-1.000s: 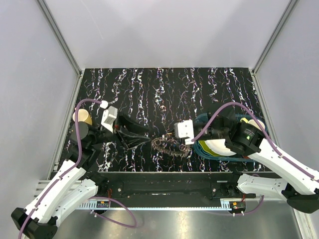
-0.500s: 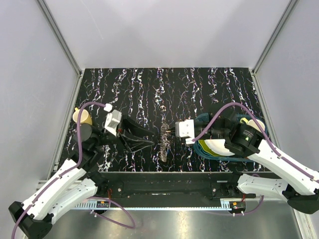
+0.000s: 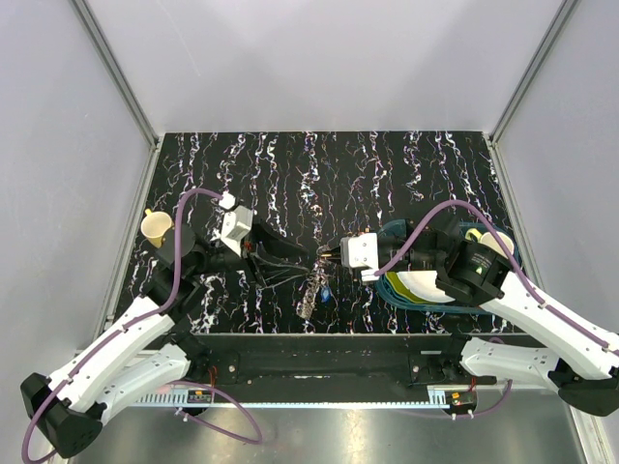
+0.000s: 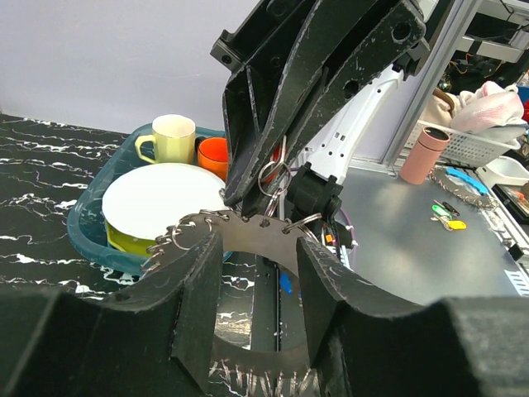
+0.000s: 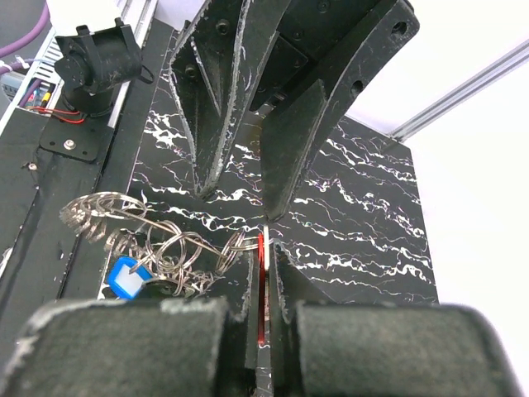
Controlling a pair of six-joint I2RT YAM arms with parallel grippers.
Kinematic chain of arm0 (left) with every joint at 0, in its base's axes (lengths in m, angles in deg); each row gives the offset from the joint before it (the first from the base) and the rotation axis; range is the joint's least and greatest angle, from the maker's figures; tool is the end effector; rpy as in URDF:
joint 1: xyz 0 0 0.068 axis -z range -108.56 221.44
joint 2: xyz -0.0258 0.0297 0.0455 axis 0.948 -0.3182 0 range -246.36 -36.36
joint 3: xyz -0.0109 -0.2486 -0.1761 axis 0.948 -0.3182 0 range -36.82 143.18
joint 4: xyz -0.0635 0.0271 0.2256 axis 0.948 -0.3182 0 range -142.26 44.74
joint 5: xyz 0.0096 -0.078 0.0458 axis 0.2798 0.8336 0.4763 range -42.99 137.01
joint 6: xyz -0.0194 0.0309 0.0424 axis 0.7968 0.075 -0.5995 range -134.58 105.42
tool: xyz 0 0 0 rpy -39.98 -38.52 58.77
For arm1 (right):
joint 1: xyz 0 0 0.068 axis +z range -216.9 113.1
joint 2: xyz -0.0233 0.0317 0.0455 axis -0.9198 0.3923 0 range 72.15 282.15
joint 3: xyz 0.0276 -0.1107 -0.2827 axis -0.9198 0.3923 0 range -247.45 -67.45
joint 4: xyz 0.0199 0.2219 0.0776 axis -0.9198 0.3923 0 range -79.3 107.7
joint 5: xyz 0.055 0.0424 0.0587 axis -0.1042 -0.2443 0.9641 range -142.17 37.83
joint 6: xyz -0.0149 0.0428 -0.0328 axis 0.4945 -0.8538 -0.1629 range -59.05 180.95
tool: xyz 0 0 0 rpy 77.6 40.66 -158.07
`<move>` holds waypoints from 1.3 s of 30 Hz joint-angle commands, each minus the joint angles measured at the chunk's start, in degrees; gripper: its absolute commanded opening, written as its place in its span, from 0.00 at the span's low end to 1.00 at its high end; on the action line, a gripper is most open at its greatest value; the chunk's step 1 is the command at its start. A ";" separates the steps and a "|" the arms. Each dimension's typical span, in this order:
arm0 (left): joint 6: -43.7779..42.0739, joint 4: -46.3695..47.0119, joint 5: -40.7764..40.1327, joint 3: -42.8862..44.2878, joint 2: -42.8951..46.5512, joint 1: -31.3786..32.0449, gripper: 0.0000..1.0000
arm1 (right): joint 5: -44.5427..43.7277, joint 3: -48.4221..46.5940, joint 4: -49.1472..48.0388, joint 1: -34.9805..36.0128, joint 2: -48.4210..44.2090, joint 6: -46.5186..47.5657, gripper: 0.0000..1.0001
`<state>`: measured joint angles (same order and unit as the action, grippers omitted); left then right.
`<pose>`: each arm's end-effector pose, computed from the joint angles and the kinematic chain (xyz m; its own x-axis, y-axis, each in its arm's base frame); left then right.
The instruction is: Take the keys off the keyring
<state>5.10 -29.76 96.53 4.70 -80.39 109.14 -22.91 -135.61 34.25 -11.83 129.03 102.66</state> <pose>0.0794 -0.0983 0.3926 -0.1636 -0.1498 -0.9751 0.9859 0.0109 -0.1671 0.0788 0.1456 0.4407 0.5671 -0.2020 -0.7985 -0.8190 -0.0354 -0.5727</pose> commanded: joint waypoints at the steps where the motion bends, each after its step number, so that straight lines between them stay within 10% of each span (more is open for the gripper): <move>1: -1.67 2.42 0.58 2.78 -0.09 0.36 0.43 | 0.45 -0.66 -4.83 -0.05 -1.34 0.56 0.00; 39: 2.64 7.34 -0.65 0.85 -2.37 5.02 0.37 | -2.62 2.59 -10.81 -0.05 -2.83 -2.25 0.00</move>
<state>8.95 -24.40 96.57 4.72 -82.97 113.73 -24.64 -132.66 28.57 -11.83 127.88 101.37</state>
